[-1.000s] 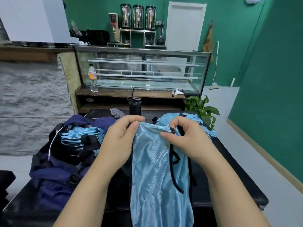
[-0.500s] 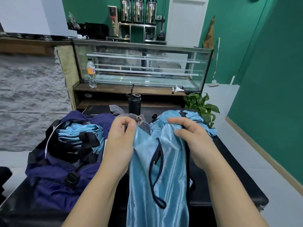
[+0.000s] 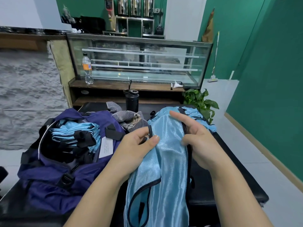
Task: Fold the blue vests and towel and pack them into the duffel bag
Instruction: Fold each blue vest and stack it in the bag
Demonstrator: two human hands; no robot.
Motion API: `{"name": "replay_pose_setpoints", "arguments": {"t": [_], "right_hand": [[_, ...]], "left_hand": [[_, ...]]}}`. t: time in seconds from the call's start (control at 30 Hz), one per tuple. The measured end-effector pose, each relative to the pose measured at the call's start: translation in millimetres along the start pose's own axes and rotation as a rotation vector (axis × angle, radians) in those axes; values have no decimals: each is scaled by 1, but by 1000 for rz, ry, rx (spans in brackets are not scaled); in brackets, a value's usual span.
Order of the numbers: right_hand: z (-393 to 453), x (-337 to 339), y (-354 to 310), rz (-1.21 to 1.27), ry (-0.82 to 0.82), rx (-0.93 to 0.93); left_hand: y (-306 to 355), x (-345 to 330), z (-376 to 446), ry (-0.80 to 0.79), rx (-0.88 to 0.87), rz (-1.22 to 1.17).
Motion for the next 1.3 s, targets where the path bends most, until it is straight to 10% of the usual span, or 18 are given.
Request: {"name": "replay_pose_setpoints", "arguments": {"t": [0.83, 1.3], "right_hand": [[-3, 15, -10, -615, -1, 69], [0, 22, -3, -826, 45, 64]], "left_hand": [[4, 3, 9, 437, -141, 507], [-1, 0, 17, 367, -154, 662]]}}
Point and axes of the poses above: each hand's wrist, its own z-axis towards the middle knuckle, its own x-axis out of the back of the hand, y = z × x, the point moved 3 cm from there along z, towards the middle knuckle, and after that the axes turned 14 degrees about x, right-handed, at the moved point
